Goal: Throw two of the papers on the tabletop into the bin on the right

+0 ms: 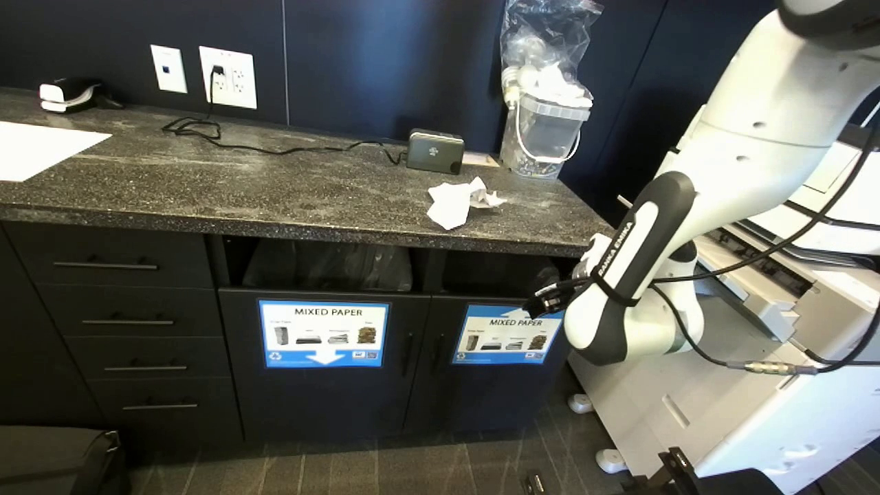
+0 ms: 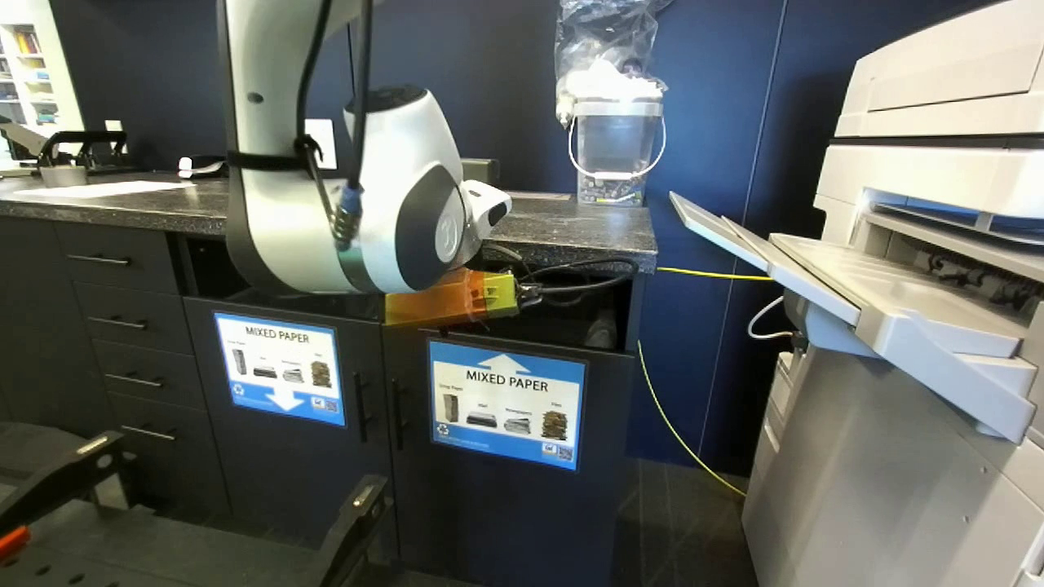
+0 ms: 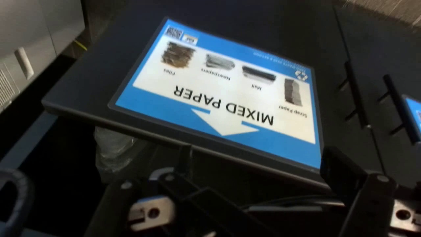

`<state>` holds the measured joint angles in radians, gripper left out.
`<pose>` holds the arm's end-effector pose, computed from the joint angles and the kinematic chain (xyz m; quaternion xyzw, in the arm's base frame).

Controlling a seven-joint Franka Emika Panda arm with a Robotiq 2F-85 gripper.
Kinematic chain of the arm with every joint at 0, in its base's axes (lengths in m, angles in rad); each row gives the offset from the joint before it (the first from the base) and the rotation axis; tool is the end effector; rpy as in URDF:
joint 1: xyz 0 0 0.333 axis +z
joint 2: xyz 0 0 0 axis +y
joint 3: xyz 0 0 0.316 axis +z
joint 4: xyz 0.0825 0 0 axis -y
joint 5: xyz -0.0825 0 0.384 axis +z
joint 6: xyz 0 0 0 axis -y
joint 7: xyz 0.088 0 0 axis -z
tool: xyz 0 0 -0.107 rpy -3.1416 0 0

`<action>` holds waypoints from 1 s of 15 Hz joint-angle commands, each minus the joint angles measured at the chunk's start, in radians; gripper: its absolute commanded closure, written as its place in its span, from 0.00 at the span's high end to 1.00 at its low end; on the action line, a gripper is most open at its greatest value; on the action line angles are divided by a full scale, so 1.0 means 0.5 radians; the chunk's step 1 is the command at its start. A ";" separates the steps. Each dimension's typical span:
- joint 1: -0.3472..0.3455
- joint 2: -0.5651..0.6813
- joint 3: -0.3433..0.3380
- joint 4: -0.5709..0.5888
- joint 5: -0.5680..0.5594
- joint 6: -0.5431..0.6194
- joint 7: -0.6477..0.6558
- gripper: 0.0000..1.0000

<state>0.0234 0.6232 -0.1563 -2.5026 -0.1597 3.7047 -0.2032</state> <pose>0.4694 -0.0474 0.1191 0.9489 0.1371 0.2768 0.0652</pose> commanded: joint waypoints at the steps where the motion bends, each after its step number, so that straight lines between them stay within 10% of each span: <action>1: 0.147 -0.503 -0.107 -0.317 0.148 -0.556 -0.105 1.00; 6: 0.623 -1.023 -0.677 -0.457 0.067 -1.396 -0.133 1.00; 10: 0.897 -1.315 -1.122 -0.292 -0.702 -2.029 0.371 1.00; 11: 0.871 -1.454 -1.105 -0.286 -0.877 -2.199 0.499 1.00; 12: 0.489 -1.570 -0.712 -0.287 -1.044 -2.352 0.639 1.00; 15: 0.234 -1.907 -0.296 -0.331 -0.971 -2.781 0.644 1.00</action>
<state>0.2778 -0.1443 -0.5008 -2.6364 -0.6509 2.4891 0.0972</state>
